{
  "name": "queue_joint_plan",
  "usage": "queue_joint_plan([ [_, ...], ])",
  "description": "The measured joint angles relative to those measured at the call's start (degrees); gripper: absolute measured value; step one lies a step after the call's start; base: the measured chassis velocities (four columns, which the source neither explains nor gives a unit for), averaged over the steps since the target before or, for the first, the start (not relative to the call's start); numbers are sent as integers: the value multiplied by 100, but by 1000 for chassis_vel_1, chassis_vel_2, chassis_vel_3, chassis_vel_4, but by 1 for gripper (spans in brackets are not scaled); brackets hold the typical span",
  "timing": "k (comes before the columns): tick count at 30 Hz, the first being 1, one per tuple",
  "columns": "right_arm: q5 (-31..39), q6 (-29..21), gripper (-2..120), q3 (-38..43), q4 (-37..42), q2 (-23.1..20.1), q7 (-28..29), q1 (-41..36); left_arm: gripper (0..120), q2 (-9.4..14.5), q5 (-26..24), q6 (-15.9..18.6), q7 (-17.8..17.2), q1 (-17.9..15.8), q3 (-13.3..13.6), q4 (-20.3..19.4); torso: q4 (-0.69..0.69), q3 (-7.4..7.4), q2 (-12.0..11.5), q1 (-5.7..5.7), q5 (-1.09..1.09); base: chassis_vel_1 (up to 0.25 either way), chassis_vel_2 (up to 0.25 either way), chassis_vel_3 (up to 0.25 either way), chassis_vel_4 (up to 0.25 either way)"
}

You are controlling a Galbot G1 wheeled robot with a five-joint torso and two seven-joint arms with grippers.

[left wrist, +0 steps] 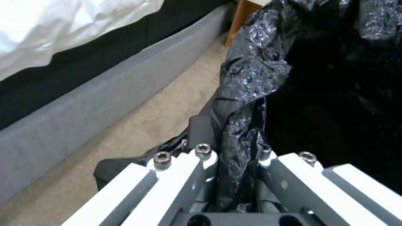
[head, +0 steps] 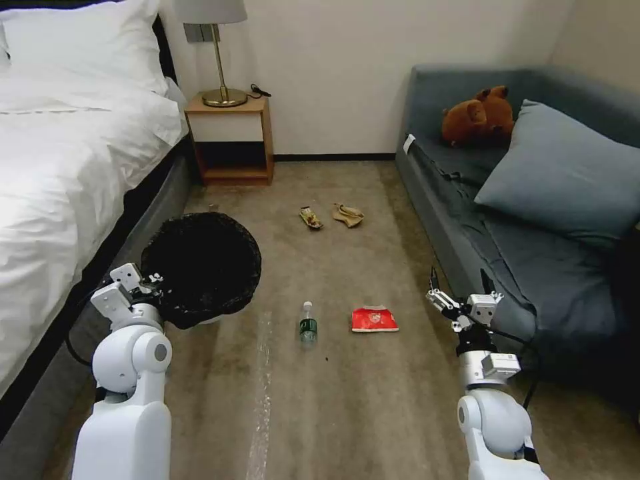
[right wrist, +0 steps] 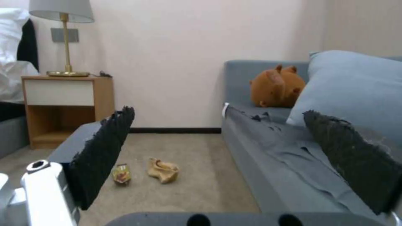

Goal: Pick up the trash bin, then pick up the garbage on the floor and place it into the trash bin.

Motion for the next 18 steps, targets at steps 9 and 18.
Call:
queue_joint_plan([
  [9,-22,7,100,-81,-54,51,-8,-6,3,-10,8,-1,-6,21,-14,-33,0,0,0,0,0,-101,94,96,-98],
  [18,-58,8,100,-136,-109,65,0,-9,3,-35,14,-7,-11,32,9,-42,0,0,0,0,0,-85,88,83,-89],
])
